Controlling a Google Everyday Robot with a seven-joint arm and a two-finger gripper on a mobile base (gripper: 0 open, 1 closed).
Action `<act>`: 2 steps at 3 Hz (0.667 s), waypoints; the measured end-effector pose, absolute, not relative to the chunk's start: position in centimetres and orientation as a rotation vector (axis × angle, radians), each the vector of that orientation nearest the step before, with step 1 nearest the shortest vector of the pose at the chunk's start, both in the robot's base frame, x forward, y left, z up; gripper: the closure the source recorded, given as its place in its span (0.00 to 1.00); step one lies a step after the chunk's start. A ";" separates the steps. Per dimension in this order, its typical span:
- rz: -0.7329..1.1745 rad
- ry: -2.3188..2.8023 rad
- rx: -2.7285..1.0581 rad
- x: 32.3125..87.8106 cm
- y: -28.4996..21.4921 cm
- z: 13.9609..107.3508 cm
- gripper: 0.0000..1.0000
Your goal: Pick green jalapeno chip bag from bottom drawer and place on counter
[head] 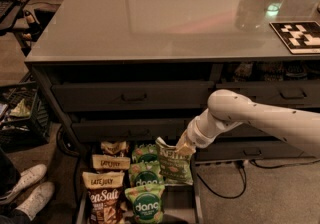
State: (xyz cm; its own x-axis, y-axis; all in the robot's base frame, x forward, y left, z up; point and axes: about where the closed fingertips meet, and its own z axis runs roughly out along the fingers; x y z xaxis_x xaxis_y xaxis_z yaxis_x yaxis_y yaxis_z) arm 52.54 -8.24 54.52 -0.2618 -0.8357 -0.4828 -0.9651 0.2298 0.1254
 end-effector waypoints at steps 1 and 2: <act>0.545 2.139 -1.680 52.9 -8.1 58.9 1.00; 0.464 2.088 -1.686 54.3 -8.1 63.9 1.00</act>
Offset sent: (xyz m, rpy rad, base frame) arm 0.0381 -0.0011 0.1601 -0.0155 -0.2322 0.0215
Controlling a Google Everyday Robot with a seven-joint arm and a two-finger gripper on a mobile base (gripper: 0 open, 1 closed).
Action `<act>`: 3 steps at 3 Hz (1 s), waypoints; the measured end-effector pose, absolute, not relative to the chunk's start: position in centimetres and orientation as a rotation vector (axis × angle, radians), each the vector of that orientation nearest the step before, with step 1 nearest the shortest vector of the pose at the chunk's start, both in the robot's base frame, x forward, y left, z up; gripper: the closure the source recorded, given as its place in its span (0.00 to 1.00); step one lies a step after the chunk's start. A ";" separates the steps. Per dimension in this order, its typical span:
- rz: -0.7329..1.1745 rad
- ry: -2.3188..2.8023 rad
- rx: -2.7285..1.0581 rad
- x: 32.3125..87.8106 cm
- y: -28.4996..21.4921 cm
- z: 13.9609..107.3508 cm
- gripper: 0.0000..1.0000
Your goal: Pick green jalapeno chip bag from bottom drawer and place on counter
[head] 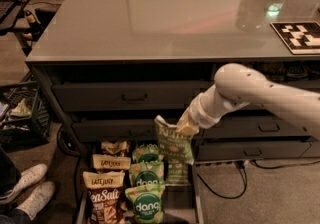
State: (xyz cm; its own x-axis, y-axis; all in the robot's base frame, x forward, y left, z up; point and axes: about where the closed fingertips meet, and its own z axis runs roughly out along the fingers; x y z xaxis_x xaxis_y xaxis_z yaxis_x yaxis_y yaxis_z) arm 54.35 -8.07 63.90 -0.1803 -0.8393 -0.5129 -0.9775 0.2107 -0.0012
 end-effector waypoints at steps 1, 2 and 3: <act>0.373 2.053 -1.694 55.7 -8.2 68.0 1.00; 0.310 2.008 -1.739 56.6 -7.6 70.5 1.00; 0.305 2.005 -1.742 56.7 -7.6 70.6 1.00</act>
Offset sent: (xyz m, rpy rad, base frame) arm 0.0349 0.0086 0.0982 -0.0927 -0.1842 0.0688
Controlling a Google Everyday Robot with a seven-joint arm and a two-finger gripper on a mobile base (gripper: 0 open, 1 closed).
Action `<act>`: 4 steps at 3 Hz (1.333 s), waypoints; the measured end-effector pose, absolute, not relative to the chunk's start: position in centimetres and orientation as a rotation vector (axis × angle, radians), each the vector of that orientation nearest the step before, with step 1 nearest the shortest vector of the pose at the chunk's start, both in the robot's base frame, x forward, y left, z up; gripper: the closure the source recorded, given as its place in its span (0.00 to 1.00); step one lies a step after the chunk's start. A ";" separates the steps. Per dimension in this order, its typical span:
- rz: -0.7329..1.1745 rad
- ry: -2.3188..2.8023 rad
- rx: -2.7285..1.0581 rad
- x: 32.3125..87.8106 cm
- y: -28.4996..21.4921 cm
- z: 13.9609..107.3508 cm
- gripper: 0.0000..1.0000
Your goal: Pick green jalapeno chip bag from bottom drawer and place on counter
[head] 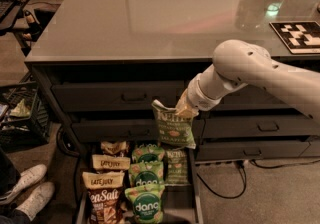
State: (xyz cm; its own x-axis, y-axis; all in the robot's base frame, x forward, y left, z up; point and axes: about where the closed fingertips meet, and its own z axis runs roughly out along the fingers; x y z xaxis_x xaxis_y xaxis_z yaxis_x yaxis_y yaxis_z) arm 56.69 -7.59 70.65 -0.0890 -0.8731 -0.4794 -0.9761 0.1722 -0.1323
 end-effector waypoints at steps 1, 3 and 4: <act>0.274 2.010 -1.729 57.2 -8.3 72.9 1.00; 0.107 1.931 -1.715 59.2 -9.5 82.3 1.00; -0.003 1.878 -1.725 59.7 -9.9 87.0 1.00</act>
Offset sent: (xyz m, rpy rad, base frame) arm 0.0255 -0.0246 0.1352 -0.0326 -0.1757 -0.0405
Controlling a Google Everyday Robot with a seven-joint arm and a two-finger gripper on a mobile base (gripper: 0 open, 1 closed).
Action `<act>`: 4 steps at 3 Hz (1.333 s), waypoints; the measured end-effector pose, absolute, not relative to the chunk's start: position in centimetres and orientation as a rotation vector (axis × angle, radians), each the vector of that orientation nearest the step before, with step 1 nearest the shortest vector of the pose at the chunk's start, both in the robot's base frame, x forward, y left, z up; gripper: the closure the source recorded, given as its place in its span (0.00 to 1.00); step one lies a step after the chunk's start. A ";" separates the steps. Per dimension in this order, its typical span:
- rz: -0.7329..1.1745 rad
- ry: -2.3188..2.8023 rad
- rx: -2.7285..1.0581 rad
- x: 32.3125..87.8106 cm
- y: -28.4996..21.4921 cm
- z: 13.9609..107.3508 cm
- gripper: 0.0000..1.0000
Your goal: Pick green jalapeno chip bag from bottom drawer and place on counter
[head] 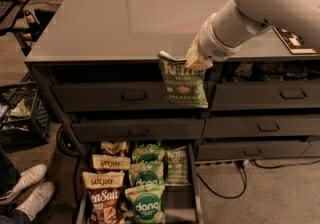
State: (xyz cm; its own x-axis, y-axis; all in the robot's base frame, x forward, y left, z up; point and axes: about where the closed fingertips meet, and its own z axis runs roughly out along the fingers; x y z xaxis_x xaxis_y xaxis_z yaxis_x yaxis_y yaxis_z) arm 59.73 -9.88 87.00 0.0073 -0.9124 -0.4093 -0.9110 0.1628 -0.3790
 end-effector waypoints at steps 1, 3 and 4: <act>-0.003 1.878 -1.725 59.7 -9.9 87.0 1.00; -0.128 1.798 -1.703 62.5 -11.0 95.0 1.00; -0.190 1.761 -1.713 64.4 -11.1 98.3 1.00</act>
Offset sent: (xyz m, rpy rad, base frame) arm 0.0295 -0.0171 0.0989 -0.0129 -0.1452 -0.0104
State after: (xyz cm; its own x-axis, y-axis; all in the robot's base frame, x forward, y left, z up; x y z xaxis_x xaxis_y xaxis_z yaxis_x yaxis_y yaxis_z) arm 64.43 -11.10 98.31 0.0804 -0.9323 -0.3527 -0.8357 0.1297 -0.5336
